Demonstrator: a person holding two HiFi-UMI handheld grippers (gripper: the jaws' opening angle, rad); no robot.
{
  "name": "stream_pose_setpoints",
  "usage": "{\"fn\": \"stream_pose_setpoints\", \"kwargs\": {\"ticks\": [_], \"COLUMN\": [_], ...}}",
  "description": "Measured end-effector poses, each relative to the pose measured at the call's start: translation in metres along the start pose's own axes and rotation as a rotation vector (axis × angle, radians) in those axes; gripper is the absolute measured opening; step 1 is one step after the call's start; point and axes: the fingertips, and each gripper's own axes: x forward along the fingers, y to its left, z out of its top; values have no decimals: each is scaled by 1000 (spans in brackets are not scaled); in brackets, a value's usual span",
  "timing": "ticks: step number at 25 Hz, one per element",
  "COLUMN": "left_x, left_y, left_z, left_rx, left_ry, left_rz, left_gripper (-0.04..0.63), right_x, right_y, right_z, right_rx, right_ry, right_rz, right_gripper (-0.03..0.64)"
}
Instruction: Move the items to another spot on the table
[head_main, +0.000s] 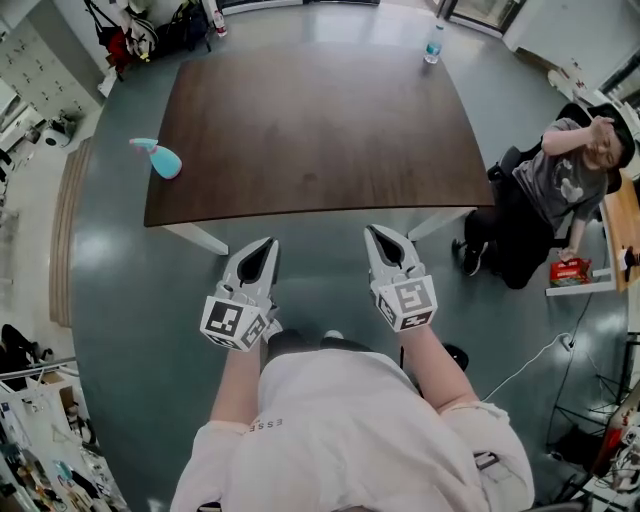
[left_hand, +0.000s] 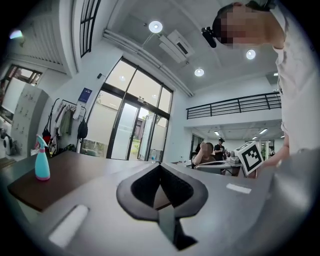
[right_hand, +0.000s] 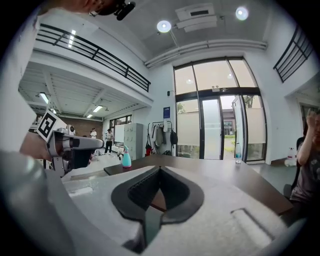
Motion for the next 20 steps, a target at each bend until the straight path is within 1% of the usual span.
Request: {"fn": "stream_pose_setpoints", "kwargs": {"ticks": [5, 8, 12, 20], "left_x": [3, 4, -2, -13], "left_y": [-18, -28, -36, -45], "left_z": [-2, -8, -6, -8], "left_rx": [1, 2, 34, 59], "left_ry": [5, 26, 29, 45], "left_rz": [2, 8, 8, 1], "left_gripper": [17, 17, 17, 17], "right_x": [-22, -34, -42, -47], "right_y": [-2, -3, 0, 11], "right_z": [-2, -4, -6, -4], "right_rx": [11, 2, 5, 14], "right_ry": [-5, -6, 2, -7], "right_rz": [2, 1, 2, 12], "right_gripper": [-9, -9, -9, -9]}}
